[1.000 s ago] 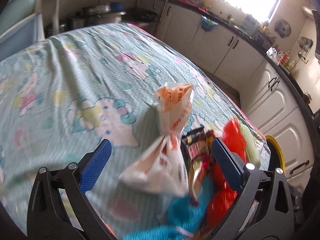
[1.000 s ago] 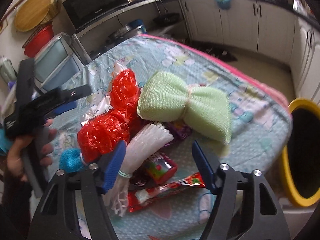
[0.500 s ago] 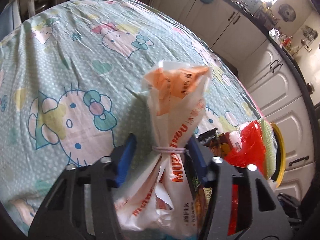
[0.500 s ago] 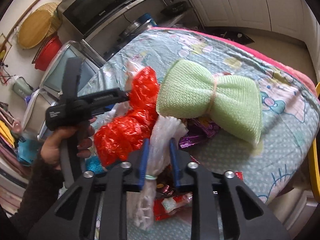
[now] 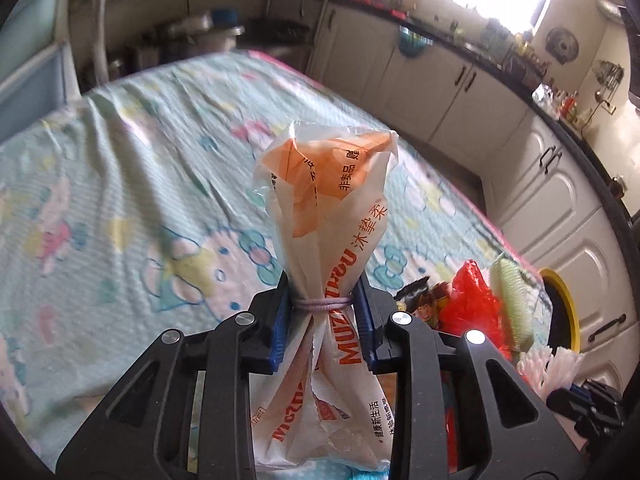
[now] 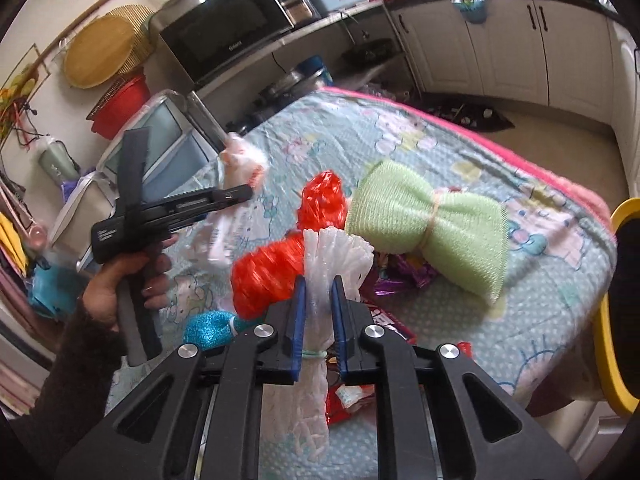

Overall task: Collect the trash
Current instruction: 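Carry the white bag with left tool while right tool carries the foam net over the bin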

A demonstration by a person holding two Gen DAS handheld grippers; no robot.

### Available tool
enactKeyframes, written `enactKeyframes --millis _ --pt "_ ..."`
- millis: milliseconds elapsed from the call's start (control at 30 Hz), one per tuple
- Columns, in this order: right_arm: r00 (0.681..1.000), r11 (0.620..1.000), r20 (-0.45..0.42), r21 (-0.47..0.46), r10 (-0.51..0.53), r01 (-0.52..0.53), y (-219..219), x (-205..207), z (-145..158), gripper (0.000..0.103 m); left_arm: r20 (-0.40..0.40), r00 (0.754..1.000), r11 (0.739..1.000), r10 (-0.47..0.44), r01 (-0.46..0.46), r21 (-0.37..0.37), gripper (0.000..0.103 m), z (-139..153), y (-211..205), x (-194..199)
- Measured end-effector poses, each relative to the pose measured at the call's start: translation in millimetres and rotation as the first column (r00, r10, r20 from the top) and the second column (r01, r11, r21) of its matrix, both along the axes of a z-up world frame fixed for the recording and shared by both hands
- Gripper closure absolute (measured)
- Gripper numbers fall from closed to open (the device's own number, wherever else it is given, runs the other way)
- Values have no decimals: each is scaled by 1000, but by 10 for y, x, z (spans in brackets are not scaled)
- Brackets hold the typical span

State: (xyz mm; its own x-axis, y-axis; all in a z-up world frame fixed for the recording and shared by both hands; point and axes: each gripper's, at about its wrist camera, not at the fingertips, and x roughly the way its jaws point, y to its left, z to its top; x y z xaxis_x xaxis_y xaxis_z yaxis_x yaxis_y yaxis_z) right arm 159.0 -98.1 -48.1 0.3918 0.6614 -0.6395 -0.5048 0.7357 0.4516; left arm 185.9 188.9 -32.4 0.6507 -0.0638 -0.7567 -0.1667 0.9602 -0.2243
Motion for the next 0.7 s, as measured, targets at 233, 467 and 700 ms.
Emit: enactKeyframes --millis 233,467,700 --pt "996 999 71 6 -54 54 -212 -36 217 91 137 990 999 -24 18 42 81 383 -299 -278" --pt "981 992 147 15 -126 125 -541 -25 445 91 213 972 995 -101 94 44 81 614 -761 -361" --pt "960 981 204 24 -191 190 -862 -16 607 91 267 947 984 -177 167 63 81 739 -1173 -343"
